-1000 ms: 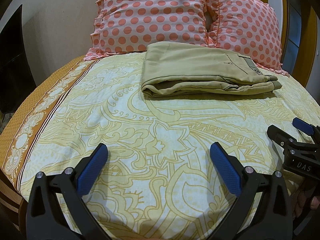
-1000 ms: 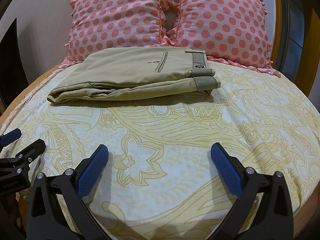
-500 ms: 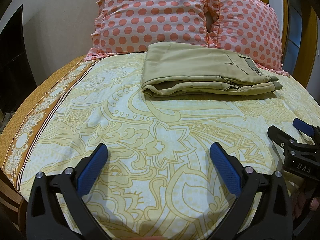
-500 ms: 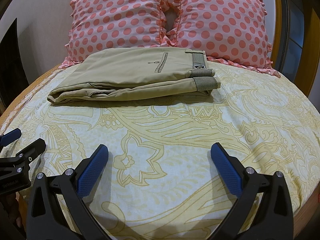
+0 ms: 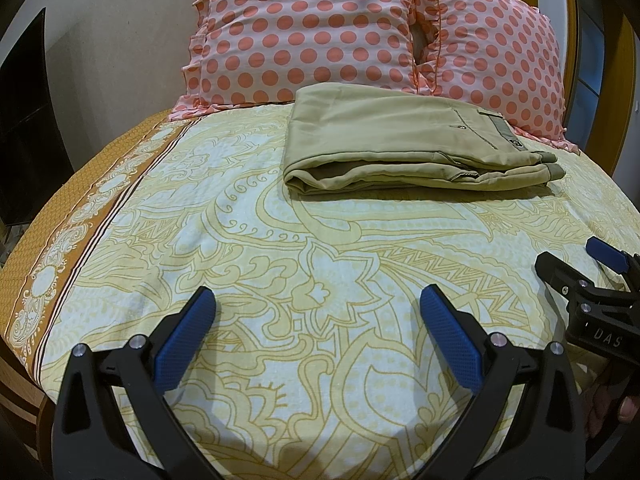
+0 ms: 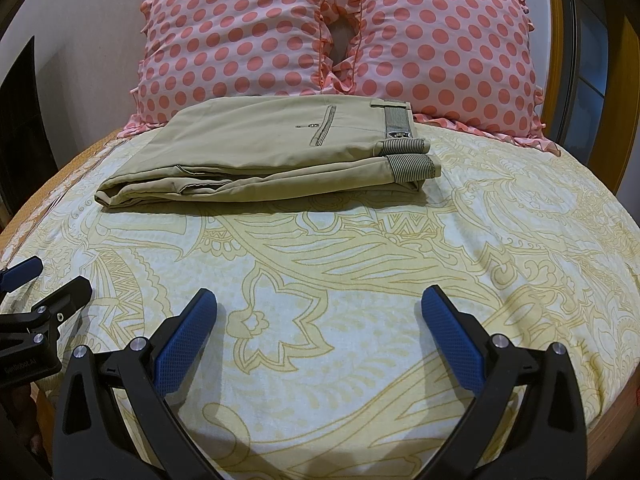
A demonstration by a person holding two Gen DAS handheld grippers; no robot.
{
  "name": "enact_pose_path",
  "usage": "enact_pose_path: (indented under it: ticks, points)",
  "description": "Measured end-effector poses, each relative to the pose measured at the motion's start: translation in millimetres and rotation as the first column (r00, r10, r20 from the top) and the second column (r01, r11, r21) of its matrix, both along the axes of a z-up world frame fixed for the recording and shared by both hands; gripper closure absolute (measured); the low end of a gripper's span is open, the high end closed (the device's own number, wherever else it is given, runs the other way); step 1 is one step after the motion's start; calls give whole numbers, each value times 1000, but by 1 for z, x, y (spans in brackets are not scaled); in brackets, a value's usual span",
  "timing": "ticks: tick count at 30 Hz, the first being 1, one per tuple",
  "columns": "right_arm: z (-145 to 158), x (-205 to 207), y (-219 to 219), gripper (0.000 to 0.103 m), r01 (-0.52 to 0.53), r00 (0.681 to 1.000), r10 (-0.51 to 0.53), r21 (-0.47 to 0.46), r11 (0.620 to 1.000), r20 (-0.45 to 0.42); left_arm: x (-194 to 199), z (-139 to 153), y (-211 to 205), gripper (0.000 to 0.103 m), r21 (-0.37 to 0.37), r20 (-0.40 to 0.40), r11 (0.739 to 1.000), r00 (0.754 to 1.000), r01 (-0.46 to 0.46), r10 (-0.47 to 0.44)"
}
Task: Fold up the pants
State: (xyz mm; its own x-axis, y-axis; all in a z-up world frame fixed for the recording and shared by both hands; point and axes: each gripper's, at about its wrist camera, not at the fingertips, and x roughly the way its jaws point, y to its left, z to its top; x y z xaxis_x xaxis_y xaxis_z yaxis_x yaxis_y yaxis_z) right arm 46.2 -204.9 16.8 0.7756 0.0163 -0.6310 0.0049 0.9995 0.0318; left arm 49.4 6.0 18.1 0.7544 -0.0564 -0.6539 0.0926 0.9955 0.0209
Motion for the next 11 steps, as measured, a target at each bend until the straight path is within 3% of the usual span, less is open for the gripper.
enact_pose_path:
  ticks: [11]
  points:
    - [0, 0, 0, 1, 1, 1000, -1, 0, 1000, 1, 0, 0, 0, 2, 0, 0, 1000, 1000, 2, -2]
